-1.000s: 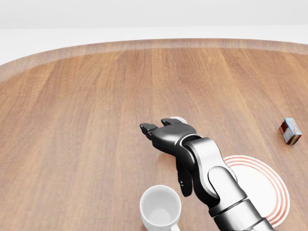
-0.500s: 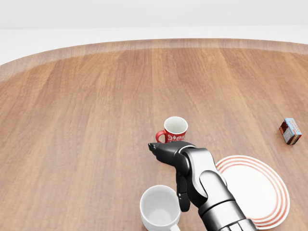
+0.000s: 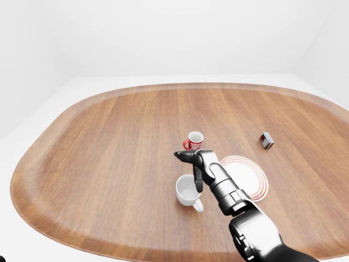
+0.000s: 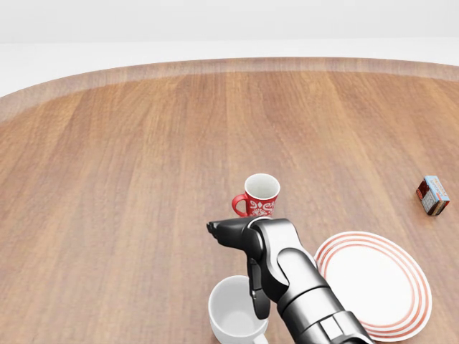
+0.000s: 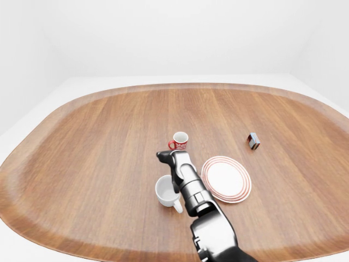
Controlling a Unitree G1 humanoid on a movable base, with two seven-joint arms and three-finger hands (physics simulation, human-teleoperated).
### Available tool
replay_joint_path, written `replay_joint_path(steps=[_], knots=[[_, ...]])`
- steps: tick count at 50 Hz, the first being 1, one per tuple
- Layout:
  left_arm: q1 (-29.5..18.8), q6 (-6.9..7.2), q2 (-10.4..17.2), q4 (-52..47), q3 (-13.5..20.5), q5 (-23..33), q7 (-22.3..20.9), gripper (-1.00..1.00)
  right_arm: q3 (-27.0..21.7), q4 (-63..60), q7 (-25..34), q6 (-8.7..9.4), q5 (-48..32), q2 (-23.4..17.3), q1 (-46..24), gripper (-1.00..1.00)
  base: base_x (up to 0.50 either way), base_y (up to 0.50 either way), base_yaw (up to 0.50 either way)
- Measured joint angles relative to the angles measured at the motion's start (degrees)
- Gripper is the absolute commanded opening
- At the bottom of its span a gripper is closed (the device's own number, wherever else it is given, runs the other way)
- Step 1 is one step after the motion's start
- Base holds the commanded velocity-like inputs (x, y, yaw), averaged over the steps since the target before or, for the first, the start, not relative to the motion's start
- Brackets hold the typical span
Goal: Put the white mug on the plate.
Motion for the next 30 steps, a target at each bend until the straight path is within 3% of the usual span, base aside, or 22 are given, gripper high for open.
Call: replay_joint_path(steps=[30], knots=[[-0.2,0.0,-0.1,0.2,-0.4,0.3,0.0,1.0,1.3,2.9,0.0,0.0,-3.2,2.8,-0.1,1.0,0.0,0.0,0.0]])
